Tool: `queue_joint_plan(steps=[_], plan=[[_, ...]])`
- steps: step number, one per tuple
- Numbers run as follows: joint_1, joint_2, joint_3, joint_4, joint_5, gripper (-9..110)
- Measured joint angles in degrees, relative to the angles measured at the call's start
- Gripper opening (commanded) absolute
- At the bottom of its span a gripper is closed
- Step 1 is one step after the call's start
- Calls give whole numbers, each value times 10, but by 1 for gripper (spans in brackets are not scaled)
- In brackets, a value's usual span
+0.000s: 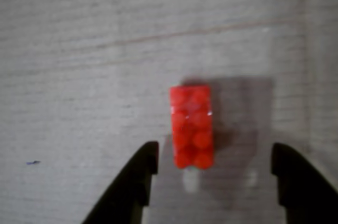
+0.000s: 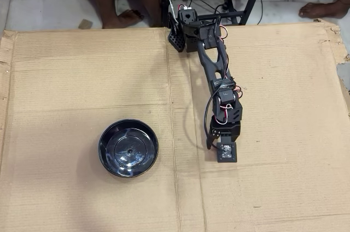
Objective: Grasp a lego block and put it in the bin.
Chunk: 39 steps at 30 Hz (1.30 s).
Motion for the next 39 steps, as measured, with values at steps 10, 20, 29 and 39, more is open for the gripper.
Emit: queue_joint_plan(steps=[10,20,29,39], plan=[[-7,-36,-16,0,0,24],[-7,-110,-102,0,0,23],[-7,-113,-107,0,0,0],[-1,-113,-107,0,0,0]])
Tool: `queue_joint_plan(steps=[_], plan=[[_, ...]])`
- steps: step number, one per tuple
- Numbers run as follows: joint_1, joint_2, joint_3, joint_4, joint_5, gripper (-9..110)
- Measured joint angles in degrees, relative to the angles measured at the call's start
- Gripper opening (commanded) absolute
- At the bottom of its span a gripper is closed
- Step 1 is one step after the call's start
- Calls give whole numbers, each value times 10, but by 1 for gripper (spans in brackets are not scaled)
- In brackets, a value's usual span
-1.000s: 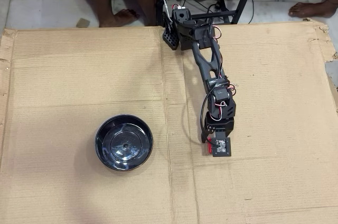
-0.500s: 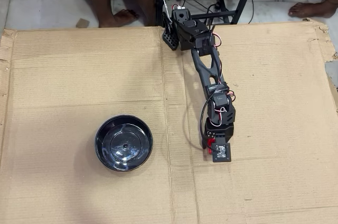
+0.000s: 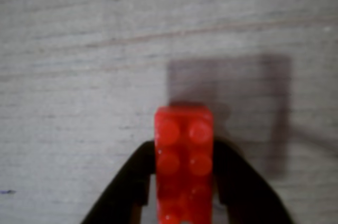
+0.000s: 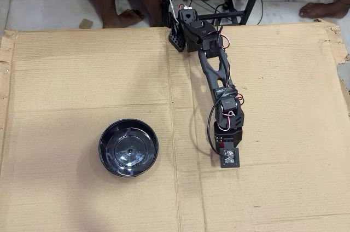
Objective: Grasp a lego block and put it in the bin.
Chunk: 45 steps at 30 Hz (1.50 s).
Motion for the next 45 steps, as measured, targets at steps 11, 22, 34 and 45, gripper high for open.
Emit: queue_joint_plan(steps=[11,22,34,45], plan=[[43,72,2,1,-5,0],[142,151,2,0,-7,0],[290,216,2,0,-7,0],[379,218,2,1,-7,3]])
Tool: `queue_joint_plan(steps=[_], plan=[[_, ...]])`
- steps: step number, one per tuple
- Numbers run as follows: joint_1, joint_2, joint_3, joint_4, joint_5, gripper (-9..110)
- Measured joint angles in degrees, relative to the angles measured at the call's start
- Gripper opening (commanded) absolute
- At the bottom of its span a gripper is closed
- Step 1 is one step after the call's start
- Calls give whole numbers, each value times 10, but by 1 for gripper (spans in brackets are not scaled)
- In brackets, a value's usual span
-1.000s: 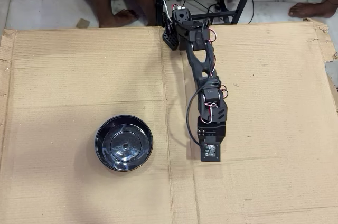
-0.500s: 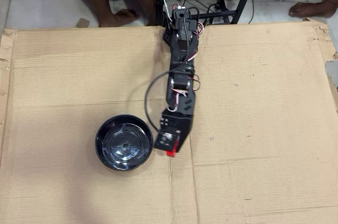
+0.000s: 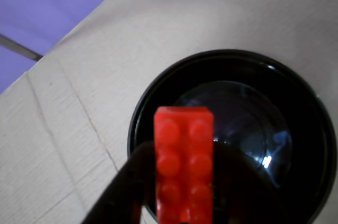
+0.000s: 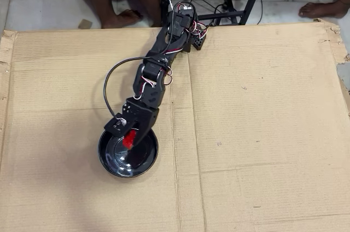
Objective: Grasp a lego block and put it in the bin.
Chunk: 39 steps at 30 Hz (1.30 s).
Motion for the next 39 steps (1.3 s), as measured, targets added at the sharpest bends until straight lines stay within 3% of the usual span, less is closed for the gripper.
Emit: queue_joint_plan(steps=[7,20,25,39], plan=[[9,0,0,0,-19,24],[-2,11,32,2,-25,25],[-32,91,142,2,-27,25],[-130,520,613,1,-80,25]])
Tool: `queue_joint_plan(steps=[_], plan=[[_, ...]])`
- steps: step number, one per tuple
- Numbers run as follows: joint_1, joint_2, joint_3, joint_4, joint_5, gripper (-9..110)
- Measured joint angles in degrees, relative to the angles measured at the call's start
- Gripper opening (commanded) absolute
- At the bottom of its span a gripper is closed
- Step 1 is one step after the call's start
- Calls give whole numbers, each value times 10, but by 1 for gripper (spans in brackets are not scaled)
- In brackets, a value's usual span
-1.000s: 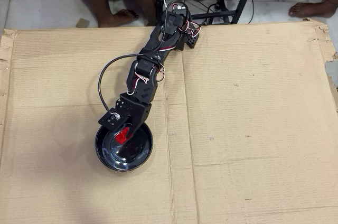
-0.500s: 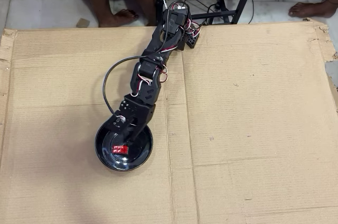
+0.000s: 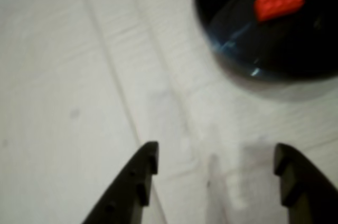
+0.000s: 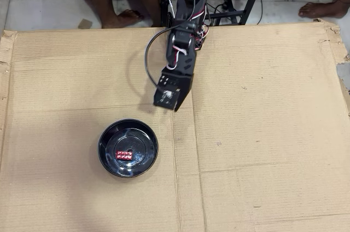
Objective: Grasp a lego block and put it in the bin.
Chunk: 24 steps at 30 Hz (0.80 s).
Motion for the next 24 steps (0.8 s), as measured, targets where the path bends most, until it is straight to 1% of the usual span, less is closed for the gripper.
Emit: queue_joint_plan(steps=[8,15,19,20,24], plan=[[-97,183,169,0,-1,25],[-198,297,277,0,4,25],[-226,351,328,0,4,25],[-229,361,339,0,2,24],[-237,418,394,0,2,8]])
